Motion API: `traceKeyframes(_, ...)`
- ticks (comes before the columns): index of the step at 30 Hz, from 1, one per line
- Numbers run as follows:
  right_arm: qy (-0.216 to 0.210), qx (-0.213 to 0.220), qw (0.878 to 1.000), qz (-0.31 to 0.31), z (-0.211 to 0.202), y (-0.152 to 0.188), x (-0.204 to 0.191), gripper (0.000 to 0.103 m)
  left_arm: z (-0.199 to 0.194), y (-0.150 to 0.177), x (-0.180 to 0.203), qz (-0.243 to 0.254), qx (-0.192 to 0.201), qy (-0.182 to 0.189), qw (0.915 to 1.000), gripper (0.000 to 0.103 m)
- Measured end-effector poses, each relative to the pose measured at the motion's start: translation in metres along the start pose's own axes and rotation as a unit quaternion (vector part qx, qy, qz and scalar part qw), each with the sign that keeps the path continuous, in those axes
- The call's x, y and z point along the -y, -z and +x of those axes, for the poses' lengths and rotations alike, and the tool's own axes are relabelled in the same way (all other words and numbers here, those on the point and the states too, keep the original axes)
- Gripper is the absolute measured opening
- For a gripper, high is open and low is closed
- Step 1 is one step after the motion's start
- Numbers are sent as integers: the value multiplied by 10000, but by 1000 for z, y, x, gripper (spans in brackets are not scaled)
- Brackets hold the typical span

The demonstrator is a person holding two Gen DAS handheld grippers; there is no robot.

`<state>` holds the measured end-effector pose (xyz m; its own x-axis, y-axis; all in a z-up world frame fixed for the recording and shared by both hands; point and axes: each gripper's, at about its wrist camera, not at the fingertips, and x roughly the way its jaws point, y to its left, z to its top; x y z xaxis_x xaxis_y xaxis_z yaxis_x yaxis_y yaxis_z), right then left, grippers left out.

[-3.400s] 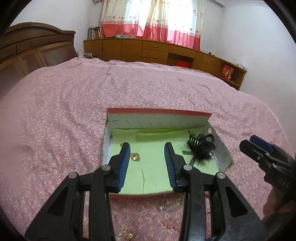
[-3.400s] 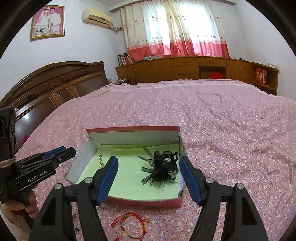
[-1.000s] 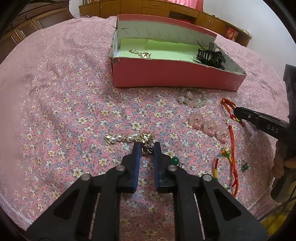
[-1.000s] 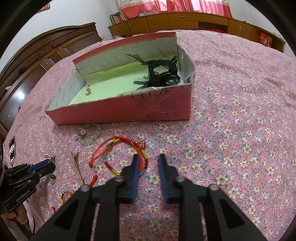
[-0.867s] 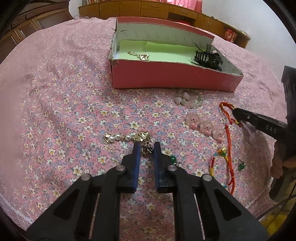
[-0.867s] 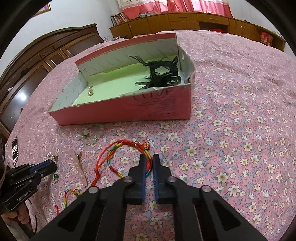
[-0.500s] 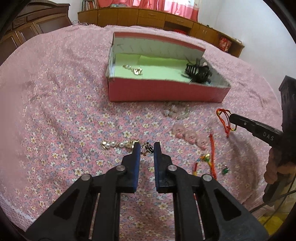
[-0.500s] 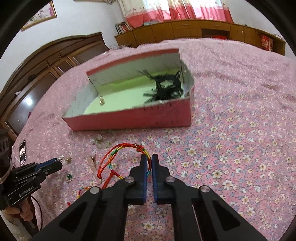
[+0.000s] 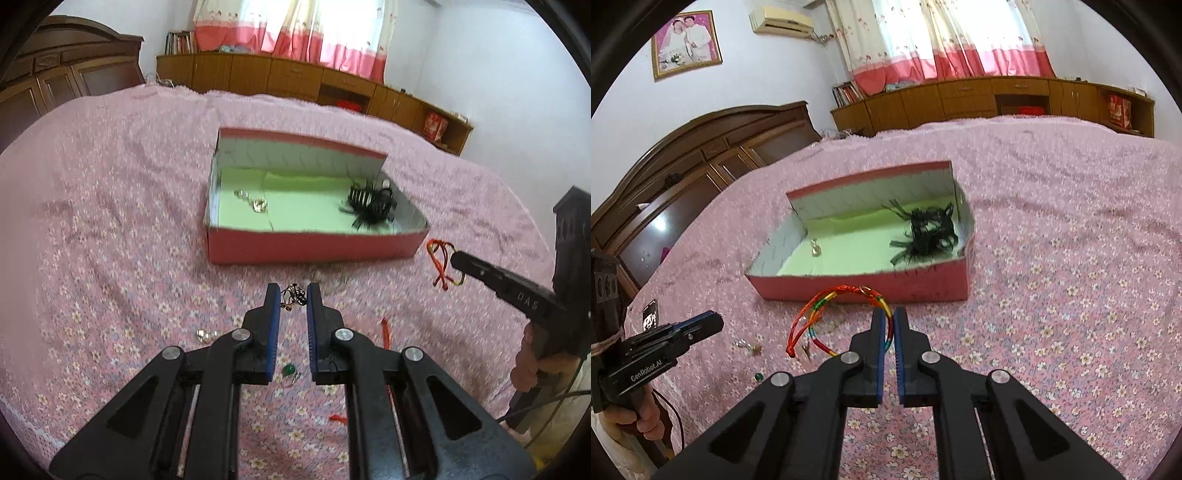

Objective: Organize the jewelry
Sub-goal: 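Lower both held items into the box and open both tools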

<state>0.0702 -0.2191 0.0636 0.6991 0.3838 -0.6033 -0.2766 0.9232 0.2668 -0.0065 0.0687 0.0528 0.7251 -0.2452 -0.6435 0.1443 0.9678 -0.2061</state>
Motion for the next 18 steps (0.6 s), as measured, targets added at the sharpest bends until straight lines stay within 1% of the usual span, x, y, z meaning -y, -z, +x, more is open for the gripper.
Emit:
traceKeyframes(11, 18, 423, 9991, -74, -2, -20, -7, 6, 9, -30, 4, 8, 420, 29, 9991, 6)
traceKeyframes(18, 69, 644, 9978, -129, 6, -36, -10, 6, 19, -48, 0, -23, 694, 10, 9976, 6)
